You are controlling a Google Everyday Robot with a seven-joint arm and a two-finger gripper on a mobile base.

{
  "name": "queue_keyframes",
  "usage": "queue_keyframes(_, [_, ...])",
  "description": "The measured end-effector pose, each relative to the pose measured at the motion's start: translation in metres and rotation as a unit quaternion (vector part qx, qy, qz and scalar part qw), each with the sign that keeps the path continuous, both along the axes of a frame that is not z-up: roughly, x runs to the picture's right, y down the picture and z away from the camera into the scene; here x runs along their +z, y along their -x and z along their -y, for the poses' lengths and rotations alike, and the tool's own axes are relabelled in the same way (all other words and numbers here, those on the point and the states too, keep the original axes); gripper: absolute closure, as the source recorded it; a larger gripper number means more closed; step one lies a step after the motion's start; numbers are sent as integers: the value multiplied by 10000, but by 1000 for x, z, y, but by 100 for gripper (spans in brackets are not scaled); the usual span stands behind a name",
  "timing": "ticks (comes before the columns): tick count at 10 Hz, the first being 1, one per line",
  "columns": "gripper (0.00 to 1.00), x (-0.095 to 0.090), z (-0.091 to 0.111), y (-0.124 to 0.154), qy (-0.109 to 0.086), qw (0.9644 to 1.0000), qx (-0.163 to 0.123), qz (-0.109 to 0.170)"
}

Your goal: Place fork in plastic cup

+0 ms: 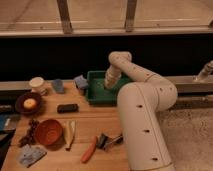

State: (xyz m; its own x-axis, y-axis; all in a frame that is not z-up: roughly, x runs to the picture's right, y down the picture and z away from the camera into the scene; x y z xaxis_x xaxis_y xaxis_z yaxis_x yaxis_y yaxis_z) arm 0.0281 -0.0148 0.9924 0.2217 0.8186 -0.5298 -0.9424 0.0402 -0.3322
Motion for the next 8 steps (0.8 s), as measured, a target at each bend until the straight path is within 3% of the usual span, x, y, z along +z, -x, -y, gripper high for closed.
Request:
queue_keyframes(1, [30, 0, 1, 0, -6, 10000, -5, 0])
queue_keyframes(8, [30, 1, 1, -1, 0, 10000, 22, 25])
